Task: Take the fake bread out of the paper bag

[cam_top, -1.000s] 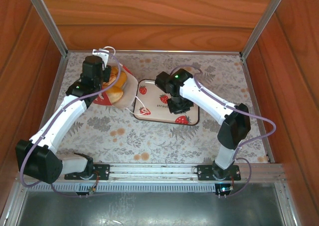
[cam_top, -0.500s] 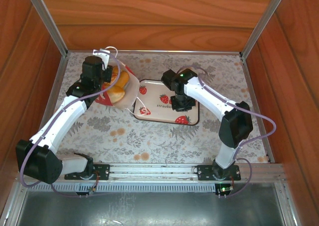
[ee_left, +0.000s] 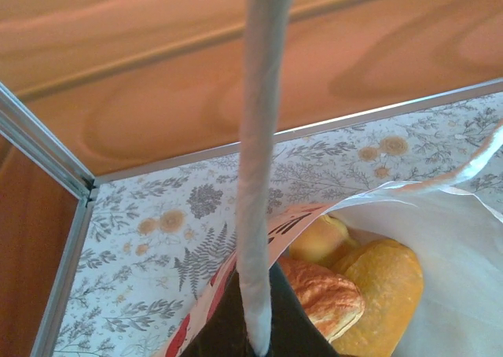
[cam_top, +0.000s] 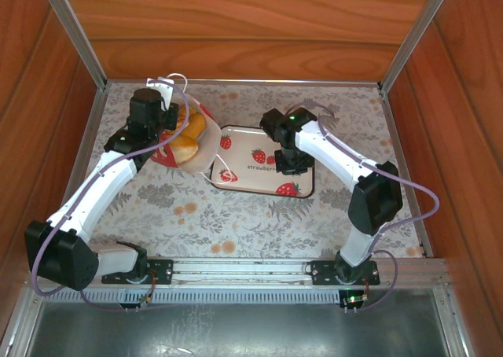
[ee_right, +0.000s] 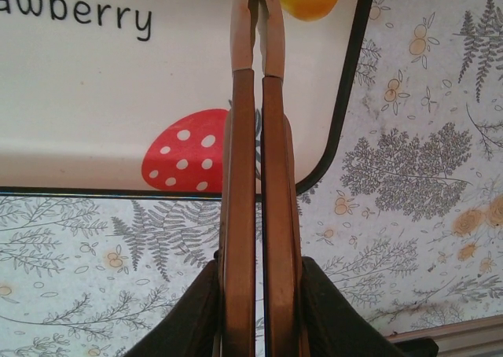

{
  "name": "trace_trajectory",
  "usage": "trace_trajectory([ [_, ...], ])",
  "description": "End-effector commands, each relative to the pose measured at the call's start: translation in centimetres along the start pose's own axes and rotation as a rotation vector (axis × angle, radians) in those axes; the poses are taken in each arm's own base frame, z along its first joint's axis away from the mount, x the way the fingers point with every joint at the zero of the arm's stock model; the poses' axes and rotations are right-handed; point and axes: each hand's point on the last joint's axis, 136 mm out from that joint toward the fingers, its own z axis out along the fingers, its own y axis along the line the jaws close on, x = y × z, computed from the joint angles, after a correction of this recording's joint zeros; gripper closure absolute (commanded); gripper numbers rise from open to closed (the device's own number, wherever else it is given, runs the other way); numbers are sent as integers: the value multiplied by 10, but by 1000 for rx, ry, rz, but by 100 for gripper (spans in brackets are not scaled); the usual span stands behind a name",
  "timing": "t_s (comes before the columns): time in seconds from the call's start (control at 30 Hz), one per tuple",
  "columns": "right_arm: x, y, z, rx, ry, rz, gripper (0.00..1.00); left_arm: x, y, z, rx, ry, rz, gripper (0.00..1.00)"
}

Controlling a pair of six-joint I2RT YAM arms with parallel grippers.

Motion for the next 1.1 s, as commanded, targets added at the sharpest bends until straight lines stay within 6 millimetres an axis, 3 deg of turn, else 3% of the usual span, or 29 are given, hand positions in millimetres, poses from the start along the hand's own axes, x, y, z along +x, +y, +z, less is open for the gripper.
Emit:
trace_trajectory([
  [0.0, 1, -7, -8, -11, -26, 32, 82, -26, 0, -8, 25, -99, -54, 100],
  [0.13, 3, 1, -16, -87, -46, 32, 82, -24, -3, -6, 42, -94, -62, 100],
  [0.27, 6, 1, -37, -163, -107, 47, 82, -21, -7, -4, 58, -88, -70, 100],
  [0.47, 8, 8, -86, -333, -223, 35, 85, -20, -12, -2, 83, -85, -80, 100],
  [0.73, 14, 41, -179, -663, -475, -50, 80, -15, -17, 2, 98, -67, -75, 100],
  [0.93, 15, 81, -217, -777, -546, -176, 78, -16, -20, 2, 105, -66, -70, 100],
  [1.07, 14, 114, -231, -822, -562, -255, 77, -17, -22, 3, 105, -65, -63, 100],
])
